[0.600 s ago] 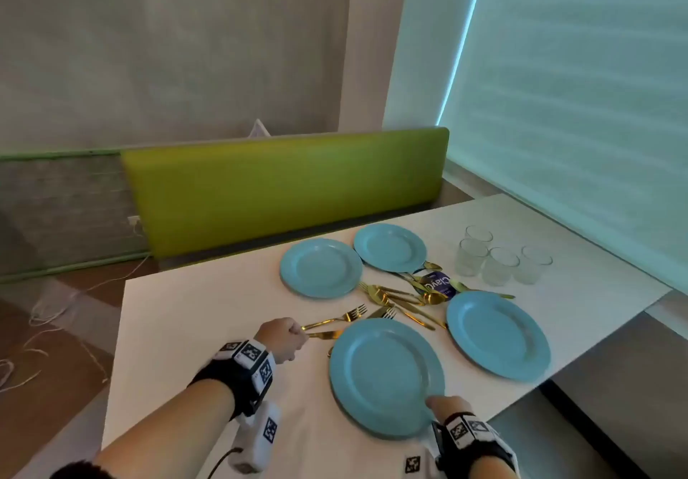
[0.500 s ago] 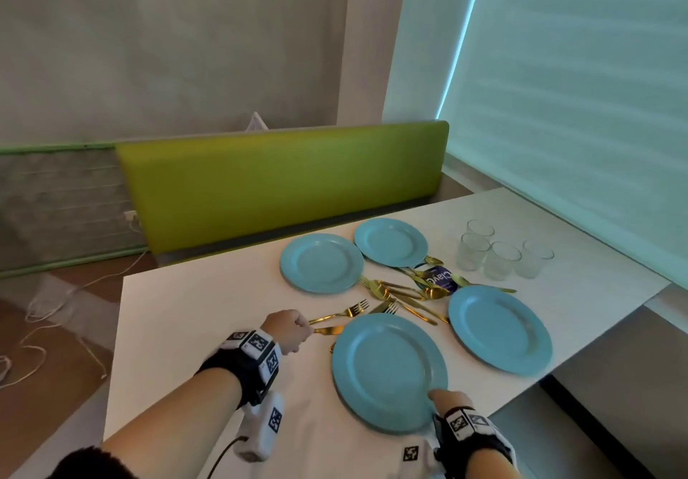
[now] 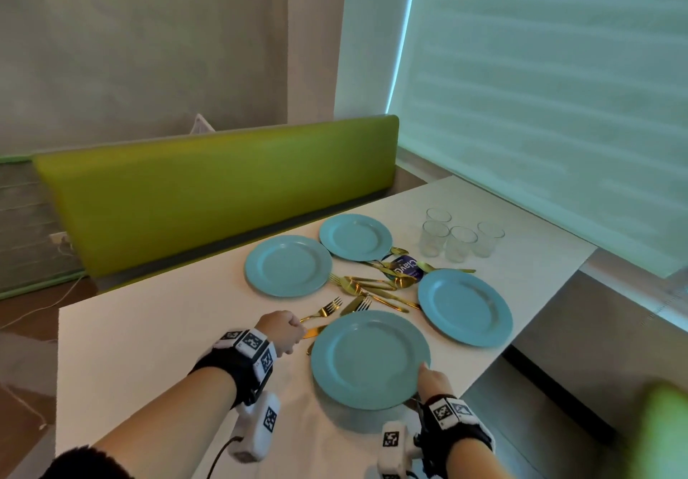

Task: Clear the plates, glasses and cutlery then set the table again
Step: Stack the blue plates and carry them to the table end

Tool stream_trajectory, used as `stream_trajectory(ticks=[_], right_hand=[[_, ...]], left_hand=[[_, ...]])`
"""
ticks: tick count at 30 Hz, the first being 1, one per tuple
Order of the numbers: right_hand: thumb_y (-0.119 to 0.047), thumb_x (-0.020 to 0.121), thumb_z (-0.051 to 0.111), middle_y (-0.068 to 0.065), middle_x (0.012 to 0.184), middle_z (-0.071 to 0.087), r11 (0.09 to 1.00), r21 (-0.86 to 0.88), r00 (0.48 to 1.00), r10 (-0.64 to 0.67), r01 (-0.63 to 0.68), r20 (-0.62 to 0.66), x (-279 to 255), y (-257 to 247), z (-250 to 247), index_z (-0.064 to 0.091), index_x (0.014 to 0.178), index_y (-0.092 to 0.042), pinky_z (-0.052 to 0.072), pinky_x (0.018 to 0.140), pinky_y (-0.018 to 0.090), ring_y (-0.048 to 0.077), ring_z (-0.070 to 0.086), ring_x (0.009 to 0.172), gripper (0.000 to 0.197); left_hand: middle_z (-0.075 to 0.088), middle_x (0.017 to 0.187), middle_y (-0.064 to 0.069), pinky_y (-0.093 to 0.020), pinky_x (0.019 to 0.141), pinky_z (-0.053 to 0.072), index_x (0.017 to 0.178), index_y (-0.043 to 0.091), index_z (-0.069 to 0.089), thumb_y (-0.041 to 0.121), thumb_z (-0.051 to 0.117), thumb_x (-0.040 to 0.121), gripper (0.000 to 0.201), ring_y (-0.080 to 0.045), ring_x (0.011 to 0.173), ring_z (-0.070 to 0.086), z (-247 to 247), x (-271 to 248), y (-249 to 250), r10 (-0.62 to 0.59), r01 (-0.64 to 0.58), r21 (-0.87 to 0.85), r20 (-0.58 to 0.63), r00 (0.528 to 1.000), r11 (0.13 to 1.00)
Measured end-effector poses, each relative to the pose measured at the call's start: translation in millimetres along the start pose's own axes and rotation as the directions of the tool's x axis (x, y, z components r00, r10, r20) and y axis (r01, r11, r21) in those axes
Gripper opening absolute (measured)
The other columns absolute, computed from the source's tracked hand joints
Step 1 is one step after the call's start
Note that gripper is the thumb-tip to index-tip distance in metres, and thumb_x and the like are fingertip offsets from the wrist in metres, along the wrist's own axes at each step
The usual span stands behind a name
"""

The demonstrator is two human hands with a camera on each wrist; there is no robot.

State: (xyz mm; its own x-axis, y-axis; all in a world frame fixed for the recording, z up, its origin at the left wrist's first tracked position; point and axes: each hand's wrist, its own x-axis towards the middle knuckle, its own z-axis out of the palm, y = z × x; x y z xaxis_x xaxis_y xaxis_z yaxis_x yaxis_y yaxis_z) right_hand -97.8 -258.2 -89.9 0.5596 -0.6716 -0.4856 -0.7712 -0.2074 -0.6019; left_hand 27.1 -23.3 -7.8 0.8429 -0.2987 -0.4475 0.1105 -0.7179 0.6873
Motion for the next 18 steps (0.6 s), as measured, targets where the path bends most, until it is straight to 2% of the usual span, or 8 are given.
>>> stream_trajectory(ticks=[2, 4, 7, 10, 12, 14, 16, 18], right_hand=[[-0.014, 0.101, 0.028, 0.02, 0.134, 0.052, 0.999, -0.047, 0.999, 0.012, -0.014, -0.041, -1.4, -6.9, -15.2, 0.038, 0.134, 0.002, 0.04, 0.1, 0.032, 0.029, 0.051, 0.124, 0.038], [-0.012, 0.101, 0.031, 0.02, 0.135, 0.051, 0.998, 0.069, 0.998, 0.002, 0.003, -0.067, -3.0, -13.3, -34.2, 0.037, 0.135, 0.001, 0.037, 0.098, 0.031, 0.029, 0.05, 0.125, 0.037], [-0.021, 0.101, 0.034, 0.023, 0.133, 0.052, 0.955, 0.298, 0.997, 0.025, 0.0, -0.079, -4.0, -20.3, -55.3, 0.044, 0.133, 0.004, 0.039, 0.102, 0.034, 0.033, 0.049, 0.125, 0.041], [-0.027, 0.1, 0.036, 0.024, 0.128, 0.055, 0.931, 0.366, 0.993, 0.054, -0.012, -0.106, 15.2, -26.5, -73.6, 0.051, 0.127, 0.008, 0.044, 0.097, 0.037, 0.035, 0.052, 0.119, 0.046], [-0.025, 0.099, 0.038, 0.022, 0.122, 0.055, 0.912, 0.409, 0.994, 0.068, -0.029, -0.081, 25.1, -34.3, -83.4, 0.049, 0.126, 0.01, 0.044, 0.096, 0.038, 0.035, 0.053, 0.117, 0.046], [-0.025, 0.099, 0.041, 0.023, 0.125, 0.055, 0.904, 0.426, 0.996, 0.064, -0.033, -0.058, 34.1, -40.9, -87.1, 0.048, 0.127, 0.01, 0.042, 0.098, 0.039, 0.035, 0.053, 0.118, 0.046], [-0.028, 0.098, 0.042, 0.022, 0.125, 0.055, 0.894, 0.446, 0.998, 0.062, -0.043, -0.029, 49.3, -48.4, -90.9, 0.048, 0.127, 0.009, 0.043, 0.098, 0.04, 0.036, 0.054, 0.116, 0.047], [-0.031, 0.096, 0.044, 0.019, 0.118, 0.059, 0.882, 0.47, 0.999, 0.042, -0.041, 0.008, 68.5, -52.3, -97.6, 0.052, 0.118, 0.007, 0.046, 0.099, 0.045, 0.036, 0.057, 0.112, 0.045]], left_hand=[[0.064, 0.095, -0.008, -0.021, 0.054, 0.041, 0.089, 0.013, 0.056, 0.022, 0.052, 0.09, 0.01, -0.019, 0.071, 0.057, 3.5, 5.6, 10.1, 0.014, -0.014, -0.004, 0.011, 1.0, 1.0], [0.063, 0.095, -0.008, -0.024, 0.057, 0.043, 0.088, 0.014, 0.054, 0.025, 0.053, 0.09, 0.011, -0.02, 0.072, 0.056, 9.5, 10.2, 20.3, 0.019, -0.019, -0.004, 0.025, 1.0, 1.0], [0.064, 0.106, -0.009, -0.031, 0.079, 0.052, 0.105, 0.013, 0.054, 0.036, 0.053, 0.09, 0.027, -0.023, 0.086, 0.06, 20.7, 18.5, 34.8, 0.027, -0.028, 0.042, 0.029, 0.999, 0.999], [0.061, 0.123, -0.017, -0.037, 0.096, 0.047, 0.123, 0.006, 0.051, 0.043, 0.045, 0.093, 0.048, -0.031, 0.112, 0.059, 33.6, 30.4, 50.0, 0.049, -0.051, 0.071, 0.034, 0.998, 0.996], [0.057, 0.13, -0.018, -0.038, 0.103, 0.044, 0.128, 0.004, 0.049, 0.044, 0.044, 0.094, 0.053, -0.032, 0.12, 0.054, 42.9, 36.7, 62.3, 0.065, -0.066, 0.031, 0.031, 0.997, 0.997], [0.047, 0.141, -0.017, -0.035, 0.111, 0.035, 0.138, 0.005, 0.043, 0.04, 0.042, 0.096, 0.055, -0.031, 0.13, 0.046, 48.6, 42.3, 75.7, 0.056, -0.057, 0.012, 0.021, 0.998, 0.998], [0.046, 0.142, -0.019, -0.034, 0.109, 0.034, 0.138, 0.0, 0.043, 0.034, 0.041, 0.097, 0.053, -0.033, 0.131, 0.044, 52.7, 54.8, 90.3, 0.016, -0.016, -0.021, -0.004, 1.0, 1.0], [0.053, 0.133, -0.022, -0.037, 0.106, 0.04, 0.127, -0.003, 0.052, 0.036, 0.046, 0.087, 0.056, -0.036, 0.122, 0.052, 57.6, 75.2, 99.9, -0.004, 0.005, -0.115, 0.006, 1.0, 0.993]])
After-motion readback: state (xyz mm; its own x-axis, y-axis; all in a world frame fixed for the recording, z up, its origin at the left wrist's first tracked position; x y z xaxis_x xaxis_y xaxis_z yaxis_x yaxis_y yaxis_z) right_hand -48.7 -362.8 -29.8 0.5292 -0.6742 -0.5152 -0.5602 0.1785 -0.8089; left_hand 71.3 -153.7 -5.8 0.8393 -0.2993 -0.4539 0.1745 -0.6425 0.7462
